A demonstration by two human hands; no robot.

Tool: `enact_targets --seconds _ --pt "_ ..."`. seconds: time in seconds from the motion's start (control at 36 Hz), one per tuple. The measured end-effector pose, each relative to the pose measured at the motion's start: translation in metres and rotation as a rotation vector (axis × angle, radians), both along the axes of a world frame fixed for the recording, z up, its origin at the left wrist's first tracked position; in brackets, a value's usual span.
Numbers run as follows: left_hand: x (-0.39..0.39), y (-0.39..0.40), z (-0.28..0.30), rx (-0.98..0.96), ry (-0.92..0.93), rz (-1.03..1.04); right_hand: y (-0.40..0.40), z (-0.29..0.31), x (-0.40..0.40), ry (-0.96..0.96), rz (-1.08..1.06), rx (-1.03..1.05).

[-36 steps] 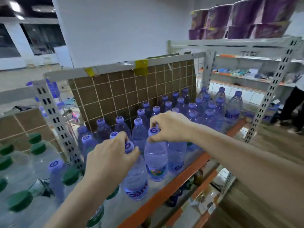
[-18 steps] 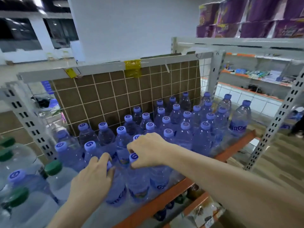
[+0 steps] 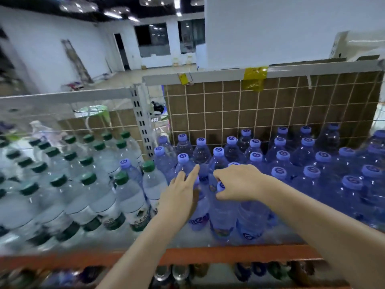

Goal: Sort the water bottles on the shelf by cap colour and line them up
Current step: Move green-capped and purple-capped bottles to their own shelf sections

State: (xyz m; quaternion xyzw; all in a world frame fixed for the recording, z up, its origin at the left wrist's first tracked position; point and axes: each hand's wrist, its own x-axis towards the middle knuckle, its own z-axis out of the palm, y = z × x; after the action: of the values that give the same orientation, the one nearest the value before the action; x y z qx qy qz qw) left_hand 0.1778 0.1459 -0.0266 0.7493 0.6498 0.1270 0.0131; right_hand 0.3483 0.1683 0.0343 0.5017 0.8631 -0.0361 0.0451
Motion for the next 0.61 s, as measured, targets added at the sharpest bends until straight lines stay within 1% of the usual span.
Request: enact_targets --seconds 0.11,0.14,0.25,0.33,0.5,0.61 --pt "-0.002 -0.021 0.009 0.024 -0.198 0.032 -0.003 0.001 0.000 -0.049 0.006 0.045" --pt "-0.005 -0.027 0.013 0.042 -0.221 0.035 -0.004 0.001 -0.001 -0.061 -0.004 0.059" --pt "-0.026 -0.050 0.027 0.158 -0.200 0.086 -0.007 0.007 -0.013 -0.074 0.009 0.180" --pt "-0.053 -0.064 0.037 0.225 -0.197 0.142 -0.008 0.019 -0.036 0.031 0.032 0.237" --pt "-0.127 -0.097 0.053 0.329 -0.215 0.247 -0.021 0.036 -0.115 0.306 0.183 0.252" --pt "-0.191 -0.121 0.057 0.333 -0.200 0.324 -0.028 0.039 -0.170 0.365 0.169 0.260"
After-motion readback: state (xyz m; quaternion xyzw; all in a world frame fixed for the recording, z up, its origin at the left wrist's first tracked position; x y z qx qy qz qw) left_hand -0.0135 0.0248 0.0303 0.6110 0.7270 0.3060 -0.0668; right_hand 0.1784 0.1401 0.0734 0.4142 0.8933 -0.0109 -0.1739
